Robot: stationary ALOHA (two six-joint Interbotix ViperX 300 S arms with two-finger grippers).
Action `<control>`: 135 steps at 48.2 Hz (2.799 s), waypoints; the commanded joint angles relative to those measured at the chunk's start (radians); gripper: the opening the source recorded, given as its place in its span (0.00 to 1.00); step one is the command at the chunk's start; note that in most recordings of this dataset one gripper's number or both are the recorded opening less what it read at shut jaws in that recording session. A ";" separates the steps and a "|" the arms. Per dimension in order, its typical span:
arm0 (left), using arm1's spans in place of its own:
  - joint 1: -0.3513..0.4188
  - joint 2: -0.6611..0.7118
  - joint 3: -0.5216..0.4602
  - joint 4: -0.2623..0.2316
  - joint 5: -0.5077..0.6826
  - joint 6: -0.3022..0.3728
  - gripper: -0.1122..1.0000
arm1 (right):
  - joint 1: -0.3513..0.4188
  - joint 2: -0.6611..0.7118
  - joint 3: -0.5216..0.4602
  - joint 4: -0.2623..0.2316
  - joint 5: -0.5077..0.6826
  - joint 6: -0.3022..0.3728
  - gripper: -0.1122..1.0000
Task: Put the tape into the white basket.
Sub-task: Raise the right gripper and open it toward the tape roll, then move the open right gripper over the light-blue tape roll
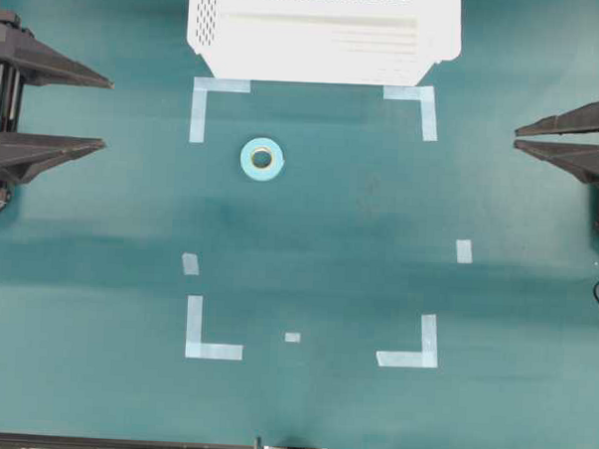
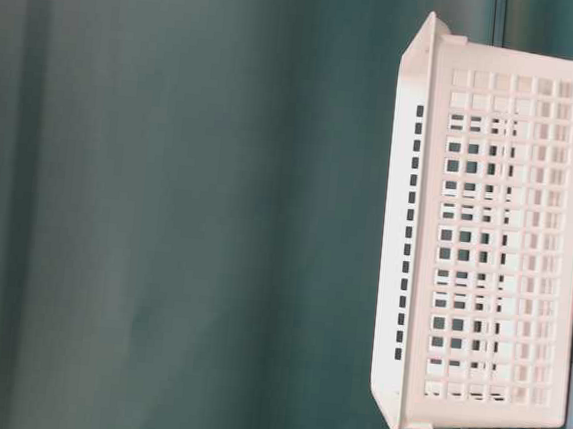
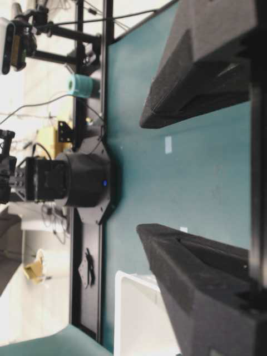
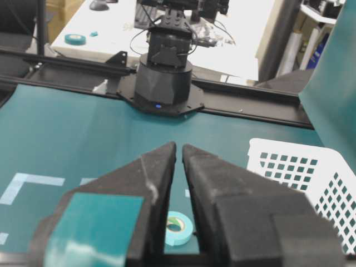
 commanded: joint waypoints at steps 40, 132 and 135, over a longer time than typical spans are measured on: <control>-0.011 -0.324 0.311 -0.021 0.075 -0.014 0.00 | -0.012 0.014 -0.095 -0.028 0.117 0.023 0.20; -0.009 -0.430 0.385 -0.023 0.298 -0.026 0.00 | -0.011 0.721 -0.805 0.012 0.934 0.025 0.96; -0.009 -0.428 0.385 -0.023 0.298 -0.026 0.00 | -0.011 0.752 -0.830 0.012 0.948 0.026 0.96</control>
